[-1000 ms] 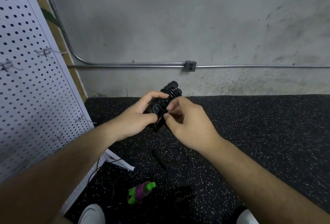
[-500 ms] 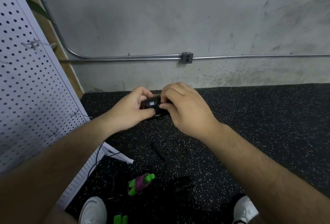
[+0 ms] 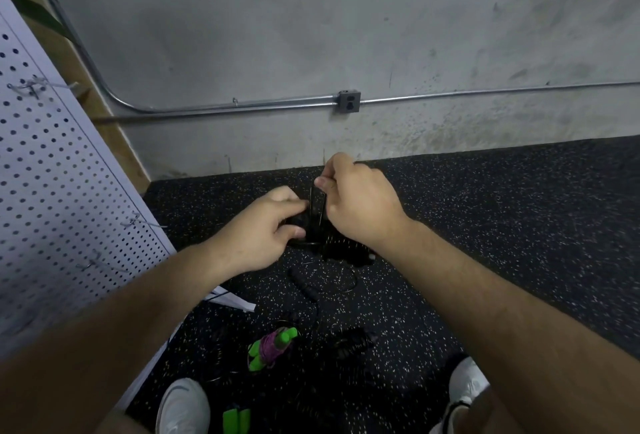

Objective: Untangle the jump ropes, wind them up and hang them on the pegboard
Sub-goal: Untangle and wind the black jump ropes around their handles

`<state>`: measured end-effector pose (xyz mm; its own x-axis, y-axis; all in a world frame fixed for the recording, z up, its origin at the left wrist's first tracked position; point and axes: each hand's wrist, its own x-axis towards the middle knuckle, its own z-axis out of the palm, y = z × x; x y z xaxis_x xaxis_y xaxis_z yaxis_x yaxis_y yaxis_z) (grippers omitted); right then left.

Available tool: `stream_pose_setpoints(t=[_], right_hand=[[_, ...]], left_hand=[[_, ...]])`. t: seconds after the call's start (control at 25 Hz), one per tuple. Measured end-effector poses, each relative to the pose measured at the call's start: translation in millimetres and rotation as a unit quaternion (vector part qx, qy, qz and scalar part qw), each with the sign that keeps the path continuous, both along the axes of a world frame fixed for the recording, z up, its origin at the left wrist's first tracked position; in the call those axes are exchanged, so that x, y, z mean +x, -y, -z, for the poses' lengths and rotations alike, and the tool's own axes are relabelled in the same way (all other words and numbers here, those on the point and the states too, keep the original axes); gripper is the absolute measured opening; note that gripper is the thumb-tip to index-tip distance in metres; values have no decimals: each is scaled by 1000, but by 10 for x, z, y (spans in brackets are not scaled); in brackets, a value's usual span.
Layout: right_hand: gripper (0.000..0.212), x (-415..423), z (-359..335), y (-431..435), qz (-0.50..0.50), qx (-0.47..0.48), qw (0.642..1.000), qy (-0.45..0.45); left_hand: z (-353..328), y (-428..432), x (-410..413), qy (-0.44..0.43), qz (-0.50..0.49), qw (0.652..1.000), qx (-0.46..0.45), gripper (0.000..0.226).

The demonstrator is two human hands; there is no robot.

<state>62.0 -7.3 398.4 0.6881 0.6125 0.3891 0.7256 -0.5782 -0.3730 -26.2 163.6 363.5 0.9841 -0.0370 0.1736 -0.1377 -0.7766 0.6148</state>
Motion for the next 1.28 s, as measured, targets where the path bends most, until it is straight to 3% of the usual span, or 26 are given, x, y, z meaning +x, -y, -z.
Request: stream_pose_setpoints(t=[0.08,0.2,0.36,0.48,0.6,0.72,0.92,1.08,1.28], right_hand=[[19,-18,77,3,4,-15,1000,-6],[20,-19,125,29,20,46,999,-18],[32,-132,246,94,-82,78,993,-36],[55,-214,430,100,-170,-16,985,-21],[71,-309,617,48,-165,-103,981,-13],[69,-502,878,-4,-143,-114,983,-6],[73,-854,1685,-55,-122,-150,968,-162],[76,-1318,2434,-52,-96,-180,942,-266],[78,-1902,3128,-5,-125,-274,899,-319]], left_hand=[[89,29,-18,-19,9,1000,5,13],[176,-40,-30,-8,-37,997,-73,32],[173,-101,-125,-2,-79,985,-152,41],[167,-120,-234,-2,-111,967,-227,39],[260,-144,-355,-26,-130,958,-253,37],[528,-123,-515,-41,-168,954,-244,32],[1356,37,-807,-117,-236,945,-192,29],[2091,84,-1159,-235,-228,932,-154,19],[2729,82,-1550,-390,-174,897,-116,14]])
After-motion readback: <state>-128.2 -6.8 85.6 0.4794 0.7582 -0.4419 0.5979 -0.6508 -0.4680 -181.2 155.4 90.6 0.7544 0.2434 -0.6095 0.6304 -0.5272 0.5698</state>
